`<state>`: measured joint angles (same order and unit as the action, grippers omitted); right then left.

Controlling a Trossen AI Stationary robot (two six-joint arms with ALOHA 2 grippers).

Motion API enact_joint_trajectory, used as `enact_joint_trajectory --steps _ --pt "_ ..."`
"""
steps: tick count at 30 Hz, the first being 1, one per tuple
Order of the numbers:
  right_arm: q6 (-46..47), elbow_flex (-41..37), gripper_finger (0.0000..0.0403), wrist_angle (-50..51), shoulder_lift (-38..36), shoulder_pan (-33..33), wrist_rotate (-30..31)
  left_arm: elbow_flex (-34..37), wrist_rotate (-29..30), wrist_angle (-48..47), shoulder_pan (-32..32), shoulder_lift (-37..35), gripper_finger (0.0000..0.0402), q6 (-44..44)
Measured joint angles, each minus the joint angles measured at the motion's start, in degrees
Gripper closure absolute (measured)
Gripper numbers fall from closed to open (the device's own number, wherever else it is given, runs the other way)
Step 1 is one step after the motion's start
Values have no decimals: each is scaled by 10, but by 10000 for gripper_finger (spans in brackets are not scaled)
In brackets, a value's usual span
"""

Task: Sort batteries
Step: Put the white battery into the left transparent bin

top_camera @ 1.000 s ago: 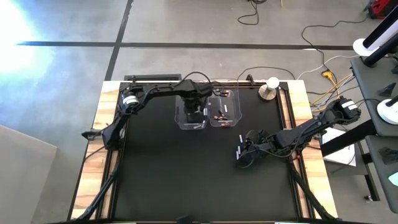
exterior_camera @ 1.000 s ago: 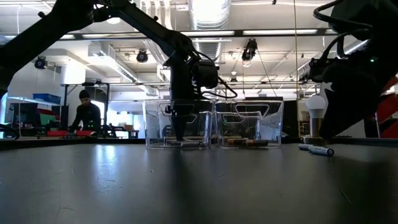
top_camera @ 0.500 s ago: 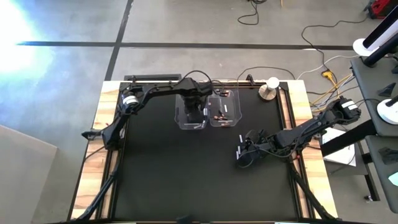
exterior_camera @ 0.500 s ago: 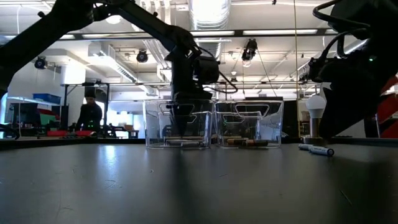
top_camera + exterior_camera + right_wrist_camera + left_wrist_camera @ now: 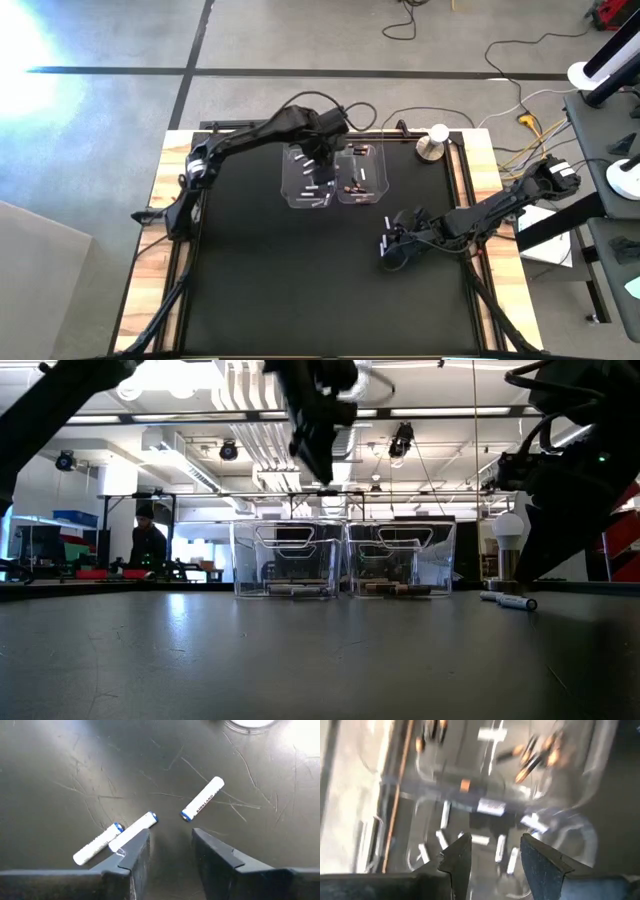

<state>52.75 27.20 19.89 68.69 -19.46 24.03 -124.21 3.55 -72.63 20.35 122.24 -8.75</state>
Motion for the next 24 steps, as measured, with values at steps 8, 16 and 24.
enact_joint_trajectory --steps 8,16,24 --pt "-98 -8 284 0 0 0 -4 -94 -6 -1 -93 -32 256 32" --pt "-129 12 294 30 0 0 -47 -88 0 31 -207 -52 256 46" --pt "-236 45 305 91 1 15 -4 -48 38 49 -257 -52 256 85"
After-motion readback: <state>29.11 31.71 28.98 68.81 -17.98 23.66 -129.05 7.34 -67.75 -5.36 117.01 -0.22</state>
